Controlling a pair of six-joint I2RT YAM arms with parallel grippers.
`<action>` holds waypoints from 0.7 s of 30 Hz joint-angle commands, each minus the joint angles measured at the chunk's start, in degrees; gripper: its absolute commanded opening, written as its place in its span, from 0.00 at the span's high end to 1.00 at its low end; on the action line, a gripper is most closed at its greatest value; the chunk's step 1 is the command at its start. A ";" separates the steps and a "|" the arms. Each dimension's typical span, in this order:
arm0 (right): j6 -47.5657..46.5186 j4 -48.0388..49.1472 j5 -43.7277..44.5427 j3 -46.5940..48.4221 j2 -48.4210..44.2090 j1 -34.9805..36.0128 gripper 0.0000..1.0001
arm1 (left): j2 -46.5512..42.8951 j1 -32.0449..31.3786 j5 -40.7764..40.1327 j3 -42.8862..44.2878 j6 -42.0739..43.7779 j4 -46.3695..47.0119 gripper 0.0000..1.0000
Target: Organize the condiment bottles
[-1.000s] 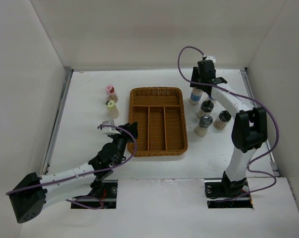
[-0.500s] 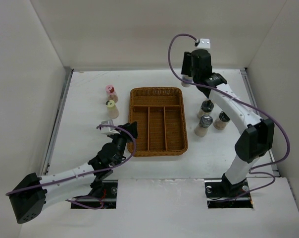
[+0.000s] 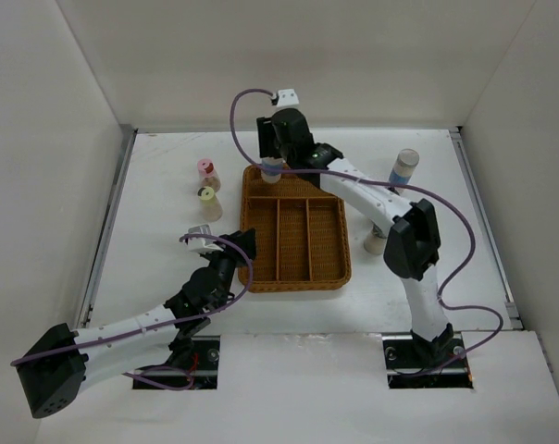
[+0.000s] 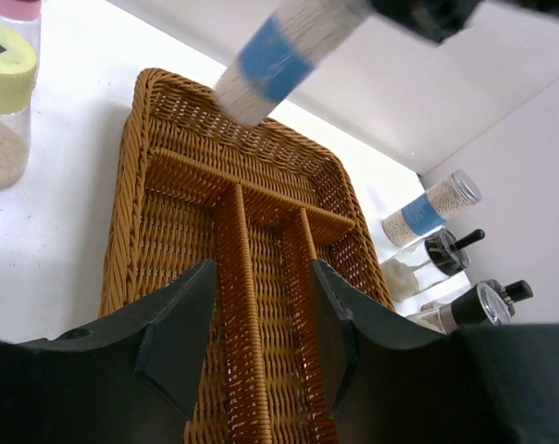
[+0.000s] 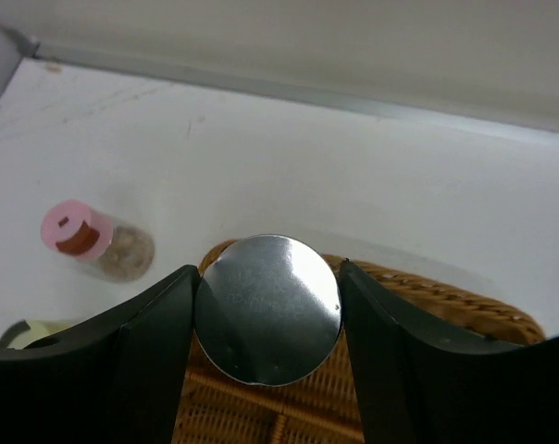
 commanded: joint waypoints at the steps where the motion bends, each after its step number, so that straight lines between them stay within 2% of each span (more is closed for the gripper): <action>1: 1.72 4.48 -1.17 3.84 0.07 0.90 0.57 | -0.72 0.36 -0.25 -0.75 -0.86 1.83 0.57; 7: 1.99 4.66 -1.61 1.91 2.89 2.22 0.57 | -0.28 0.36 -0.25 -0.67 -0.94 1.83 0.56; 13: 2.69 8.69 -1.17 -6.17 2.63 3.80 0.56 | 0.34 0.36 0.01 -0.58 -1.03 1.83 0.56; 18: 3.30 11.42 -0.38 -10.48 1.57 5.03 0.44 | 0.34 0.45 0.46 -0.49 -1.21 1.83 0.56; 21: 3.48 11.86 -0.21 -11.28 0.87 5.12 0.32 | 0.60 0.54 0.72 -0.40 -1.30 1.83 0.56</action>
